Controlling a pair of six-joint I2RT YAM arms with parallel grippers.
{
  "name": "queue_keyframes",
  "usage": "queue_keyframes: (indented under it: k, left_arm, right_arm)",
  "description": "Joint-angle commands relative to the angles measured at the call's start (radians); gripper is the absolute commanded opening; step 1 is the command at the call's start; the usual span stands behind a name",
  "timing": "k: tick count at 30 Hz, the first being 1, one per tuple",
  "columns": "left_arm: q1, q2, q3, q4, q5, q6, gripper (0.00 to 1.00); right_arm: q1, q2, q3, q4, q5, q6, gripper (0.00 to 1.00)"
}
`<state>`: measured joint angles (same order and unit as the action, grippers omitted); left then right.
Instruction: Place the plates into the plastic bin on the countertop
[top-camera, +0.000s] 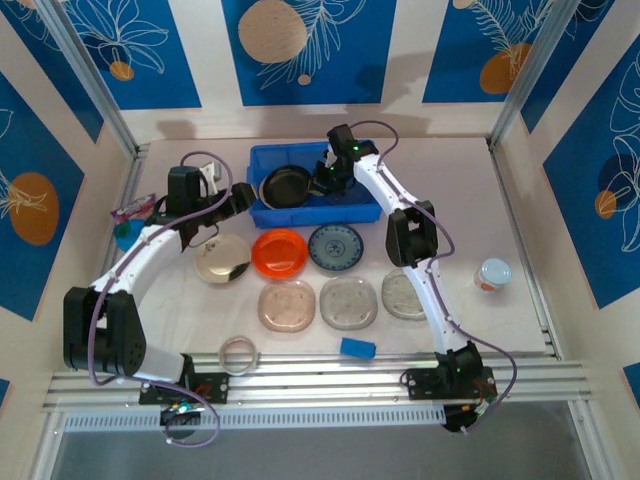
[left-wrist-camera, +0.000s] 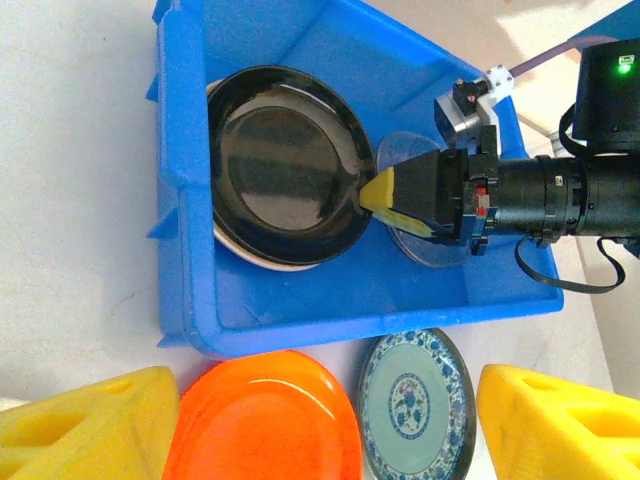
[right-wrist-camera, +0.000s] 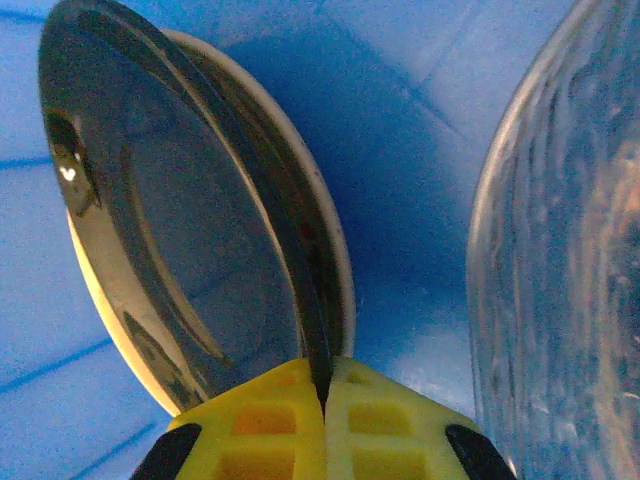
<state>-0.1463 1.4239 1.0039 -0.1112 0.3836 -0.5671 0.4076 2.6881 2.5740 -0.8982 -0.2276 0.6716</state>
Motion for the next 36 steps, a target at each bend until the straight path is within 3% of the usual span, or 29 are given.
queue_keyframes:
  k: [1,8,18,30,36]
  left_arm:
    - [-0.004,0.006,-0.006,0.022,-0.011,-0.001,0.78]
    - [-0.005,0.021,-0.004,0.025,-0.006,-0.004,0.78]
    - [-0.004,0.015,-0.002,0.019,-0.015,-0.002,0.79]
    - [-0.007,-0.012,-0.019,-0.004,-0.068,0.013,0.90]
    - [-0.007,-0.023,-0.017,-0.041,-0.099,0.012,0.92]
  right_arm:
    - [0.011,0.006,0.044,-0.006,-0.030,0.007,0.07]
    - [0.023,0.001,0.056,-0.034,0.018,-0.017,0.27]
    - [0.036,-0.034,0.062,-0.067,0.077,-0.056,0.30]
    - [0.059,-0.160,-0.003,-0.084,0.191,-0.121,0.56]
    - [0.065,-0.246,-0.027,-0.102,0.259,-0.166,0.58]
